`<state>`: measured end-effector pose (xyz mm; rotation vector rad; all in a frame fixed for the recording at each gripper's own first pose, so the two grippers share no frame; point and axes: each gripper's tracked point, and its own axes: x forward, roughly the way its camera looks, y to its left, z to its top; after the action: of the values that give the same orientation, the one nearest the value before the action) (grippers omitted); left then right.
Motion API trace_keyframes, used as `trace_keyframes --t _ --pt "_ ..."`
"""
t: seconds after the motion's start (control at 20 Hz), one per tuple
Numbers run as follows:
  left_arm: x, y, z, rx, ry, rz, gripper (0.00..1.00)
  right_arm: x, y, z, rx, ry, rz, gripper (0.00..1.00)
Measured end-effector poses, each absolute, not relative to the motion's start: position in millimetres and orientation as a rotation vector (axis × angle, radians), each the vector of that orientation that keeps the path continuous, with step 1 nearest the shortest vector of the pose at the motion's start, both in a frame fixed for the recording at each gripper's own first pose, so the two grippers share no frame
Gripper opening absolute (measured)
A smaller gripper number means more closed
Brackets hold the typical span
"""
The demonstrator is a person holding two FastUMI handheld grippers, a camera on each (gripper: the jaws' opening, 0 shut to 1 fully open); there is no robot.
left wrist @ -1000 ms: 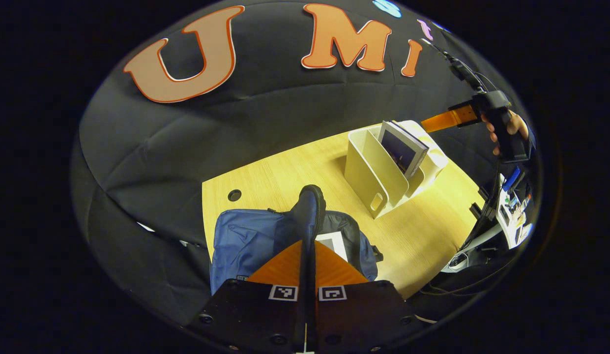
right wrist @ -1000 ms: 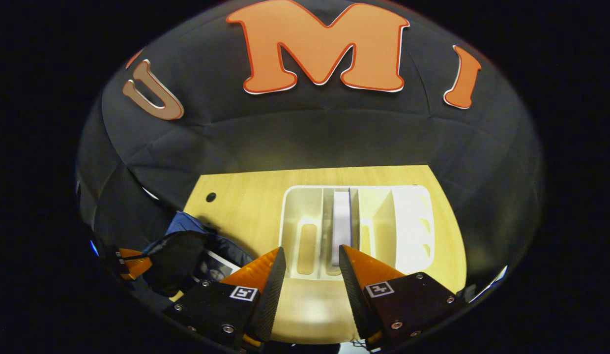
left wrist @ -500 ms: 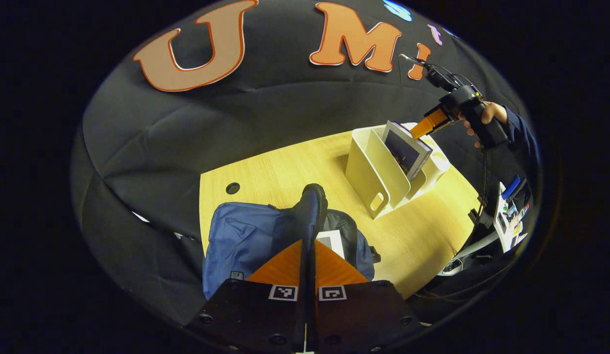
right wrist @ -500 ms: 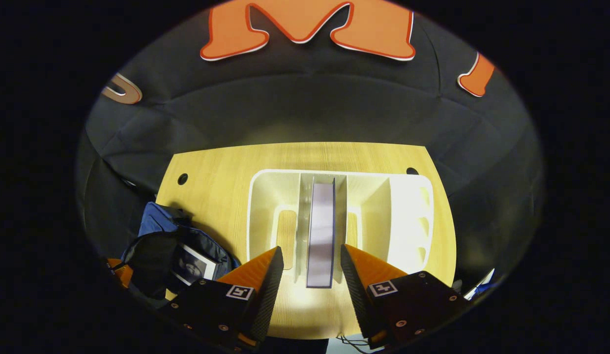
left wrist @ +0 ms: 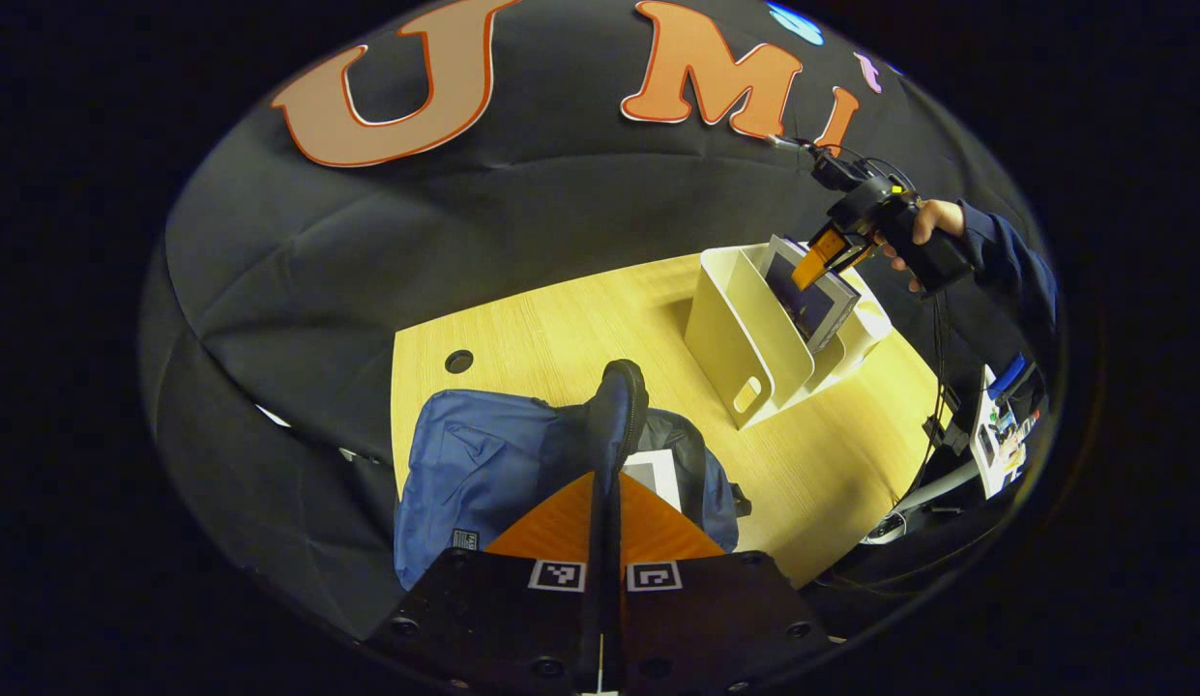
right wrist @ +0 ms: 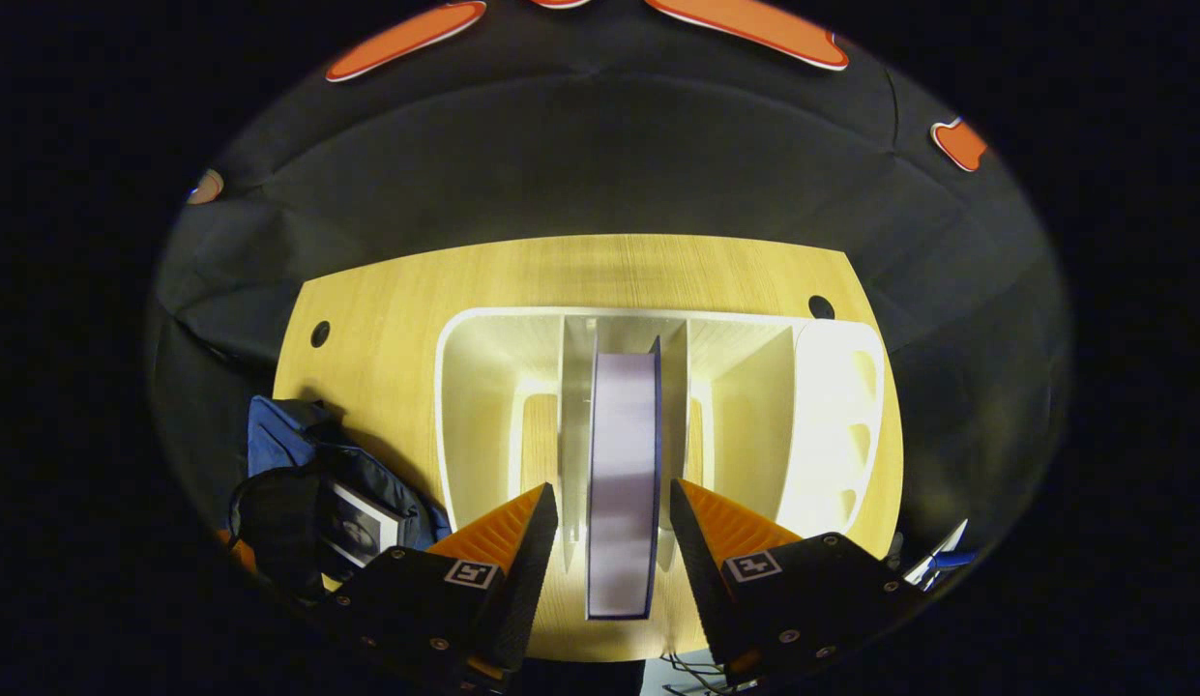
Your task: Open the schoolbag, grab two books from the bookshelf and put them into the schoolbag.
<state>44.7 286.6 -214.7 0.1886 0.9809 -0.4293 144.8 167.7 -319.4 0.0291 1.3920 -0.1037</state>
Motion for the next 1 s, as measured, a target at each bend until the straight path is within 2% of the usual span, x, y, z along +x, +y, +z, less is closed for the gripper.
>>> trace_keyframes --t 0.05,0.1,0.2,0.25,0.3,0.5,0.55,0.6,0.65,1.0 --pt "45 288 -215 0.187 0.984 -0.427 0.01 146 168 -323 0.026 1.400 -0.105 0.70" --pt "46 289 -216 0.185 0.987 -0.423 0.01 146 167 -324 0.023 1.407 -0.109 0.69" --pt "45 290 -218 0.183 0.989 -0.420 0.01 144 166 -327 0.037 1.420 -0.127 0.57" --pt "45 290 -218 0.182 0.990 -0.421 0.01 145 166 -328 0.051 1.426 -0.130 0.36" --pt "46 290 -218 0.180 0.990 -0.421 0.01 142 166 -325 0.054 1.438 -0.132 0.39" --pt "47 286 -219 0.175 0.994 -0.427 0.01 137 162 -319 0.088 1.458 -0.165 0.34" --pt "46 284 -218 0.176 0.993 -0.430 0.01 137 160 -315 0.108 1.457 -0.165 0.40" --pt "45 284 -218 0.176 0.993 -0.431 0.01 138 158 -310 0.119 1.449 -0.162 0.39" --pt "45 284 -218 0.175 0.992 -0.433 0.01 137 156 -303 0.123 1.440 -0.160 0.30" --pt "42 278 -217 0.173 0.987 -0.449 0.01 131 152 -231 0.150 1.360 -0.102 0.28"
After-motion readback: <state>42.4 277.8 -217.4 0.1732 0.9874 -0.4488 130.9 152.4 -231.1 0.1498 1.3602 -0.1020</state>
